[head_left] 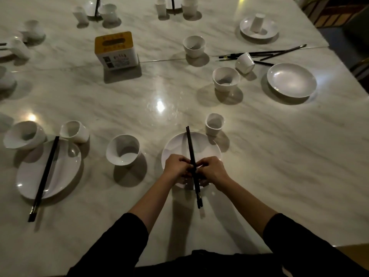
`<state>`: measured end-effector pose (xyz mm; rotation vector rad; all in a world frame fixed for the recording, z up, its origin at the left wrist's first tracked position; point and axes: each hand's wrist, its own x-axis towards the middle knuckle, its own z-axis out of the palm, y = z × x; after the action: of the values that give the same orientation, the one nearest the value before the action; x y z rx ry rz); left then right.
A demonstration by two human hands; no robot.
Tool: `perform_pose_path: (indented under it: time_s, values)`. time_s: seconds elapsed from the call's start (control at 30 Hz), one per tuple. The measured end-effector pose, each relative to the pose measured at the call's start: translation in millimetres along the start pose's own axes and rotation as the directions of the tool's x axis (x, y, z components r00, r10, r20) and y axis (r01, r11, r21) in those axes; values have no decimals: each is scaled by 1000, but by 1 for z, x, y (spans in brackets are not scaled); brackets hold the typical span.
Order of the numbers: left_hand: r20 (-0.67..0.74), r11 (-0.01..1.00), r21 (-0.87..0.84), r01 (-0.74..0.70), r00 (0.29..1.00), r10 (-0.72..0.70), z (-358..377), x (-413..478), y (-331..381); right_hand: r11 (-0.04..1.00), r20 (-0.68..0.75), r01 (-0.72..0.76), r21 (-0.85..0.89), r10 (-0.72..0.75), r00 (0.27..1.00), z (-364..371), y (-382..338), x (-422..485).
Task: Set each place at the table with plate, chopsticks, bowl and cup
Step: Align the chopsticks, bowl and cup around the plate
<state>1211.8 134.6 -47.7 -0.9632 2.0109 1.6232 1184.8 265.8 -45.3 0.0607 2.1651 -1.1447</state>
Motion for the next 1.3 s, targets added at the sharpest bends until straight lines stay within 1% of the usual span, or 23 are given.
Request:
perform_pose_path:
  time_s: [0.13,0.33,0.63,0.83,0.9,0.97,1.07,1.13,1.2,1.3]
  values:
    - [-7,1000,14,18,1000,-18,0,0,-3,1000,27,-15,-5,15,1000,2,4,0]
    - [-19,1000,21,5,1000,-5,-1,-2,-3,1000,30,-15,-9,15,999,3,6,2]
    - [-6,1000,14,1,1000,-1,-1,-1,-6,1000,44,7,-3,-7,999,2,9,1]
    - [-23,1000,16,4,1000,-3,0,-2,-6,1000,59,14,4,-14,998,1,10,1]
    - [-70,1000,-20,-2,998,1,-2,-2,-6,1000,38,13,12,-13,999,-2,10,1]
    - [-174,999,-27,-40,984,34,-8,-2,-7,999,-39,34,9,-34,999,-10,8,6]
    - [-327,990,74,-118,935,136,-21,0,-13,998,-149,53,43,-46,988,-27,1,15]
    - [-365,985,106,-136,916,166,-26,1,-18,997,-149,59,52,-50,988,-34,-4,19]
    - [-354,979,133,-153,915,191,-24,1,-21,997,-120,71,27,-67,991,-30,-8,19]
    - [-234,970,139,-201,945,229,-8,-3,-23,998,-103,61,-33,-64,993,-12,-8,17]
